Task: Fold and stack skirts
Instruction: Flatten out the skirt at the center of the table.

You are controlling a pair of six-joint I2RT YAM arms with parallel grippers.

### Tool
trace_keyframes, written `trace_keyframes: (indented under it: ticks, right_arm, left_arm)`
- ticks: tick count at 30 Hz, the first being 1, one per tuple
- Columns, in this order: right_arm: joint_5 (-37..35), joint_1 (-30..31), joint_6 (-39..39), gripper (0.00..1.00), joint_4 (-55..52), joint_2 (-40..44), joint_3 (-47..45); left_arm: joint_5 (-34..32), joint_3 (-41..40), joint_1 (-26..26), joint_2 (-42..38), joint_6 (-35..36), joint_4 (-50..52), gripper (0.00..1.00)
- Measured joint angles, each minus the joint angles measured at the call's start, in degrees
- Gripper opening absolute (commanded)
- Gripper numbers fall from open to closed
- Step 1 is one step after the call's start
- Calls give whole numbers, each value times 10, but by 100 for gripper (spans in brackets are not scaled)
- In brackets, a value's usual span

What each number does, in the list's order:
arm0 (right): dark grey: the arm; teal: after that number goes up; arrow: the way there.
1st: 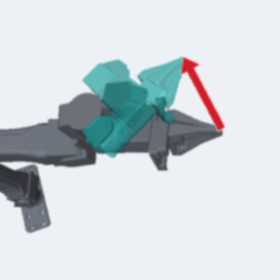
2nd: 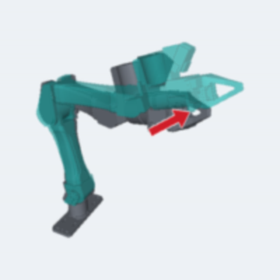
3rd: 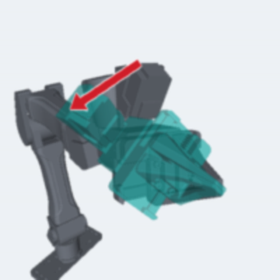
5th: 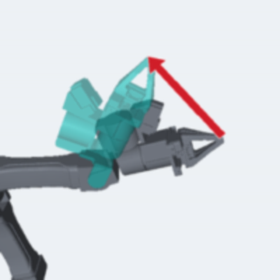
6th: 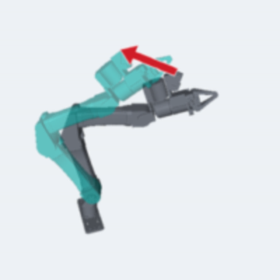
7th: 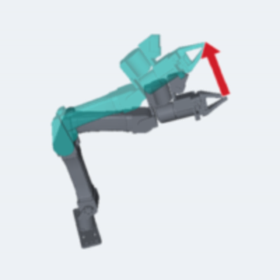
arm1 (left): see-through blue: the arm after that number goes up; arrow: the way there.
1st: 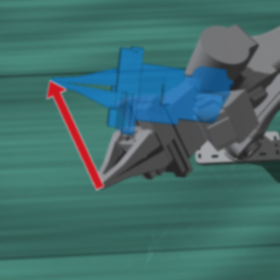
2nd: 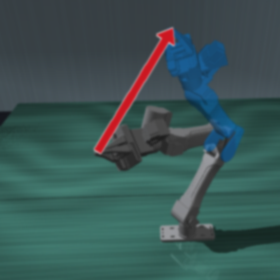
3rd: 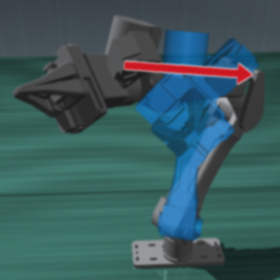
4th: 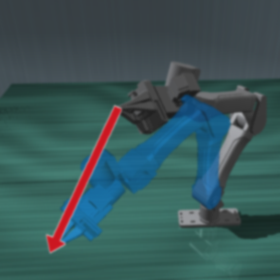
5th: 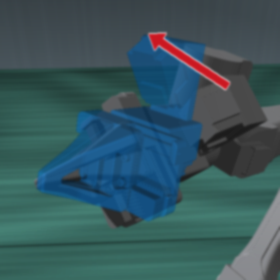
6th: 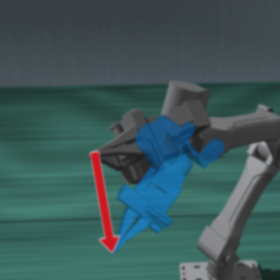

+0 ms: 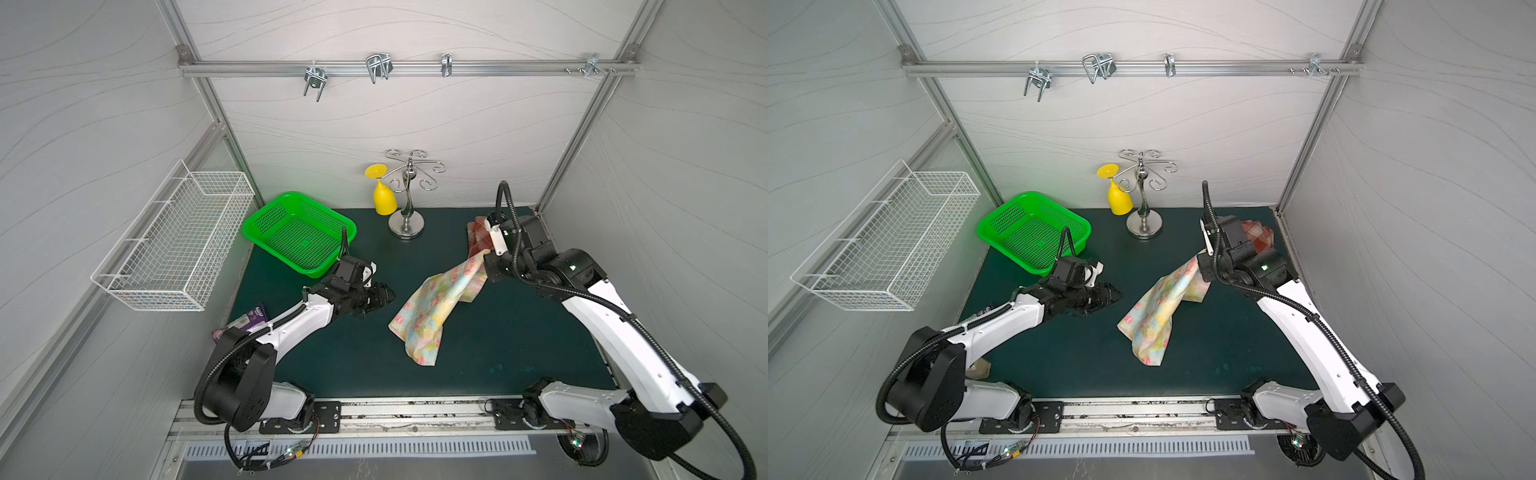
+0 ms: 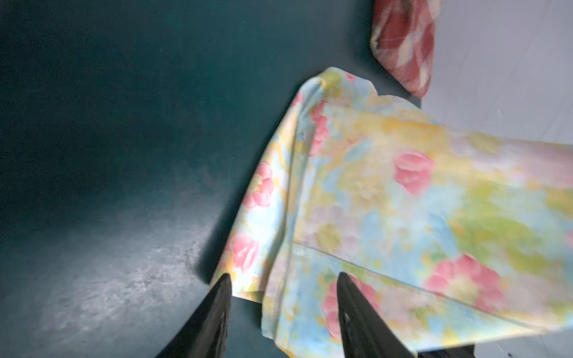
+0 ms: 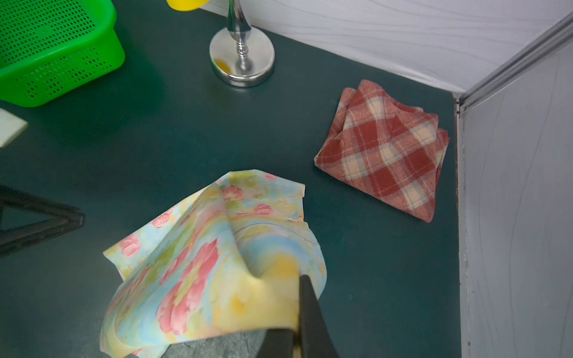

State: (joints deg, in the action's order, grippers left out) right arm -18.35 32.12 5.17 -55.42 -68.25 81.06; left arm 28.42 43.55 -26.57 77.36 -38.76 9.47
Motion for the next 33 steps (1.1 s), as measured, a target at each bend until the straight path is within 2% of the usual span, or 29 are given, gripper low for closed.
trace_keyframes:
  ticks: [4, 7, 10, 14, 21, 25, 33]
  right_arm:
    - [17, -16, 9, 0, 0, -3, -10]
    - [30, -36, 15, 0, 1, -5, -26]
    - [74, -93, 31, 0, 5, -7, -66]
    - [176, -174, 73, 0, 39, 2, -164]
    - [338, -227, 167, 0, 124, 21, -313]
    - [377, -247, 194, 0, 163, 16, -345]
    - [416, -286, 210, 0, 211, 16, -382]
  left_arm:
    - [23, -3, -14, 9, 1, -28, 56]
    - [44, 11, -22, 54, 6, -41, 56]
    - [54, 34, -28, 111, 9, -52, 56]
    - [63, 66, -38, 167, 12, -61, 56]
    - [72, 127, -48, 231, 18, -70, 56]
    - [64, 167, -48, 261, 32, -57, 56]
    - [3, 255, -48, 330, 73, 1, 55]
